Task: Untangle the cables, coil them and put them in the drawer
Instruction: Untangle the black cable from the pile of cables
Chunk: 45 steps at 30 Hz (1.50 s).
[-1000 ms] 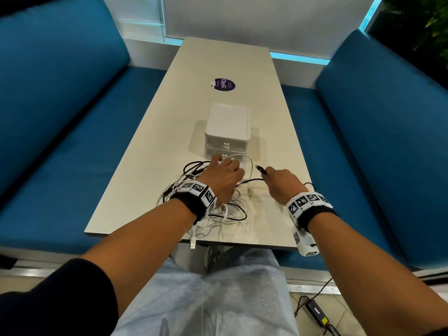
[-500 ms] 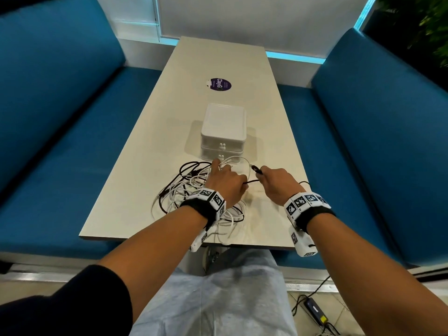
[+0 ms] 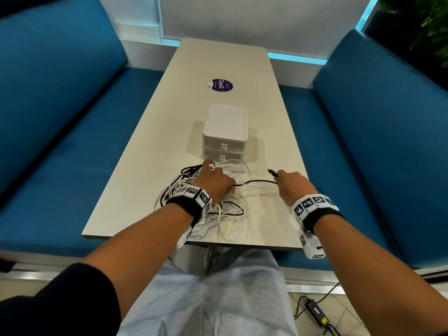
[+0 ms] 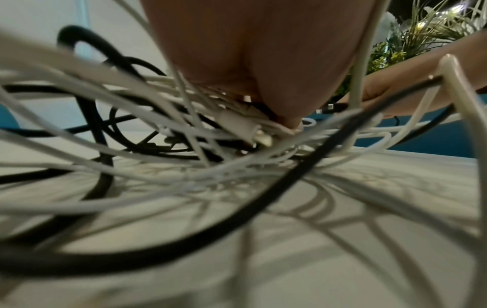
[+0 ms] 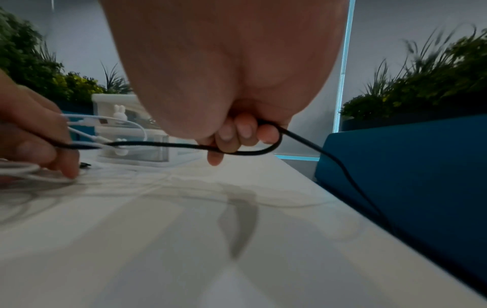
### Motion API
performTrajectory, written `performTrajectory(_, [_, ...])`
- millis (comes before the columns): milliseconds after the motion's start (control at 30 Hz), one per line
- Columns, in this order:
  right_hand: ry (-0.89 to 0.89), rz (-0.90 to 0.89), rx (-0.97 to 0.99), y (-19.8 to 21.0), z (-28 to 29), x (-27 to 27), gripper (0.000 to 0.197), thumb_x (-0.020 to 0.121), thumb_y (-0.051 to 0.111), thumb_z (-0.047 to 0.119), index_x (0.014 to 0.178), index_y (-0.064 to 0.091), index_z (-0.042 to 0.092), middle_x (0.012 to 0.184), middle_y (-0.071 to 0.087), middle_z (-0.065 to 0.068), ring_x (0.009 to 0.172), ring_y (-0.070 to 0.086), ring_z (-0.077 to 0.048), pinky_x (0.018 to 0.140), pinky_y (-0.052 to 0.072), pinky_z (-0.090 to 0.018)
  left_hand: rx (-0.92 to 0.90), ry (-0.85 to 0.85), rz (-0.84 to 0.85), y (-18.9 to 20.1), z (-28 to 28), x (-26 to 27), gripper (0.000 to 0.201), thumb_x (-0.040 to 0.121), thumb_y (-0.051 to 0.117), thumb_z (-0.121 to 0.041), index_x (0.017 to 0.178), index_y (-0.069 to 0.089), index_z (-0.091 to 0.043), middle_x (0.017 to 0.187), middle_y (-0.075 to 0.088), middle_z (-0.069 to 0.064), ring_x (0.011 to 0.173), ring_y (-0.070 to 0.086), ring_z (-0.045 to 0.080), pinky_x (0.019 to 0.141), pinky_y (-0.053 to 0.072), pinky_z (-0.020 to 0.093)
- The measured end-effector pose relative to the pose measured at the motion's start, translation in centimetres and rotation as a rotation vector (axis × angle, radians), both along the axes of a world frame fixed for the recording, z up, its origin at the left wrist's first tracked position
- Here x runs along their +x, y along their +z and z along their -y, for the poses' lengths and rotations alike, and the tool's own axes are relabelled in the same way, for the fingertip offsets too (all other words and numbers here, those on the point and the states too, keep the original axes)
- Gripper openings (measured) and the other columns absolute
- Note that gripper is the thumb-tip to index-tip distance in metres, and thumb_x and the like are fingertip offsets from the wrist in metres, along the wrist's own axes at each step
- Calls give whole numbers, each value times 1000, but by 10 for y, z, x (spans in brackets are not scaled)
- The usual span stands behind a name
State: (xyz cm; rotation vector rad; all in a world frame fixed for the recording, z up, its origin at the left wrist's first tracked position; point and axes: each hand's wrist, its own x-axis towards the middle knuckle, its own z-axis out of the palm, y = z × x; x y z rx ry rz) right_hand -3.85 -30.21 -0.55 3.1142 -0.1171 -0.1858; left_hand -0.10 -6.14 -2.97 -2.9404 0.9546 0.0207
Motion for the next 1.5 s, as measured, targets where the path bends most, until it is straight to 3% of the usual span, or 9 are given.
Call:
performTrajectory(100, [90,22,149,-1,-16,-2,25,105,33,30,102,47,10,82,61,-15,69,55,-35,58,44,-39,-15,25,1,1,1,0,19,96,47,-34,98,65,-36,95,69,-7,102,60,17,107,12,52])
performTrajectory(200, [108,55,290,-2,-27,-2,24,105,33,32,100,45,11,77,60,-14,66,51,-35,56,40,-38,-35,25,23,0,3,-1,21,95,50,-35,114,56,-32,103,70,-1,104,62,23,107,9,51])
performTrajectory(333, [40,100,425,3,-33,-1,25,105,31,31,108,45,10,76,57,-12,69,54,-38,59,44,-42,-91,3,11,4,8,-7,58,83,61,-12,133,33,-17,101,67,1,97,65,27,112,13,52])
performTrajectory(500, [66,132,429,6,-30,-2,32,104,33,36,113,51,11,81,65,-16,75,59,-39,66,49,-44,-31,-62,-3,9,14,-10,82,75,60,-3,144,22,-24,107,58,-2,104,60,25,112,13,56])
performTrajectory(633, [144,107,388,0,-33,-3,33,98,47,48,110,60,20,72,62,-6,73,61,-30,63,49,-38,-44,-52,-24,7,19,-11,75,77,62,-12,144,29,-23,112,54,0,114,52,24,112,16,54])
performTrajectory(800, [156,93,379,-9,-35,1,21,99,46,38,103,58,22,77,65,-11,73,60,-38,61,49,-39,-239,48,-49,10,21,-11,35,91,41,-42,121,46,-25,106,63,-2,109,55,22,109,17,51])
performTrajectory(967, [150,144,302,-2,-33,3,21,101,42,41,108,53,26,76,63,-10,67,58,-35,59,51,-41,-96,59,56,16,17,-5,25,98,44,-44,101,63,-27,91,69,-4,104,59,21,108,15,50])
performTrajectory(1333, [39,50,232,8,-14,0,23,102,41,40,105,58,24,81,61,-8,69,58,-31,58,49,-34,1,99,78,9,6,-6,27,95,48,-42,96,72,-30,93,68,-8,111,50,20,107,16,53])
performTrajectory(1500, [-90,40,269,13,10,4,22,100,44,37,99,61,24,81,59,-8,68,56,-28,61,51,-36,-26,69,84,8,-4,-5,22,100,47,-37,107,68,-34,102,70,-9,119,48,18,107,17,51])
